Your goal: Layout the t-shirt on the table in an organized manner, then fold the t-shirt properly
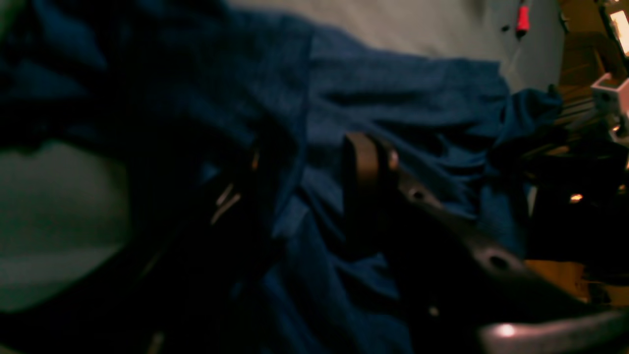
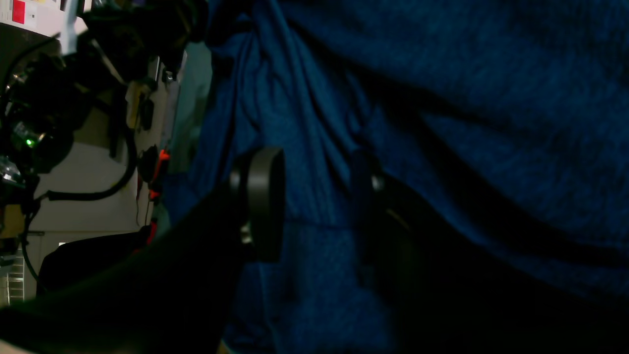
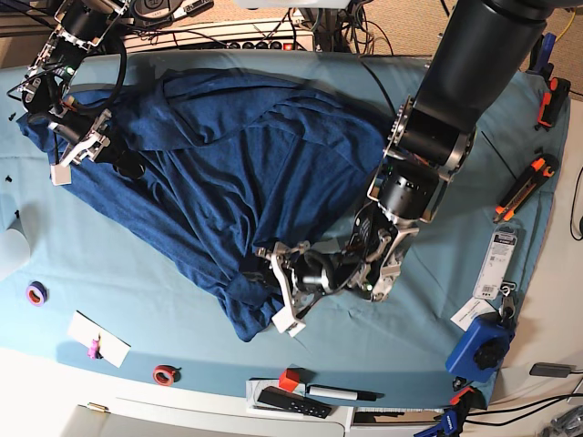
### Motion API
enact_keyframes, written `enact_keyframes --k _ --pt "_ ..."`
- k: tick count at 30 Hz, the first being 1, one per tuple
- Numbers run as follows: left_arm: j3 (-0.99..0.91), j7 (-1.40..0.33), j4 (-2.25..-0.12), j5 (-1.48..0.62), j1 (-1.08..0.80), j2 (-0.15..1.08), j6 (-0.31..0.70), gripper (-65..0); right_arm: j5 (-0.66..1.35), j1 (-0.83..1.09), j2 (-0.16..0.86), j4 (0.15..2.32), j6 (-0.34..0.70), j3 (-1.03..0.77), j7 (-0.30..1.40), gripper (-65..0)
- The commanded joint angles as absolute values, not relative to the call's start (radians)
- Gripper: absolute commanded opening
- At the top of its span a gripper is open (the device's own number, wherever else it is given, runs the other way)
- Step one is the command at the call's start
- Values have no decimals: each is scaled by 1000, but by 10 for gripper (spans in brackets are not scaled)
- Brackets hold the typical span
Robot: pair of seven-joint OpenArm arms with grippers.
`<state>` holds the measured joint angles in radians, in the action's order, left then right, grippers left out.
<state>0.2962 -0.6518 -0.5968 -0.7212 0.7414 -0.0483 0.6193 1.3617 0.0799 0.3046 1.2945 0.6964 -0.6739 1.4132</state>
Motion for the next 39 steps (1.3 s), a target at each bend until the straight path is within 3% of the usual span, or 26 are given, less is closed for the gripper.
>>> enact_keyframes --k 1,6,16,18,21,23,25,29,35,37,39 --pt "294 -606 -614 -709 779 -55 627 -445 1391 69 324 1311 698 -680 1396 -424" --pt "294 -527 -620 -545 778 -55 626 -362 1391 69 324 1311 698 -680 1396 -424" --pt "294 -496 -667 -531 778 -56 626 -361 1391 69 324 1311 698 -680 1396 -424" --pt "294 -490 -667 -532 777 -56 626 -423 1391 69 324 1311 698 -680 1396 -424" --pt "294 -486 -667 -535 772 -56 626 -628 1391 69 324 1311 698 -680 1396 -424" --pt "294 -467 -667 -534 761 -56 626 -650 1391 69 324 1311 698 -680 1396 -424" --pt "294 -451 -667 -528 751 -56 627 -600 1391 69 324 1311 698 -680 1396 -424" --pt "294 -447 -667 -464 745 -70 638 -367 1391 69 324 1311 698 -680 1396 -424" --pt "294 -443 -667 -448 745 -87 625 -350 1391 69 324 1311 698 -680 1396 -424" --pt "294 -436 -667 -448 745 -93 614 -400 1391 69 324 1311 698 -680 1396 -424" --pt "294 -435 -667 -448 745 -97 611 -548 1391 69 324 1311 698 -680 1396 -424"
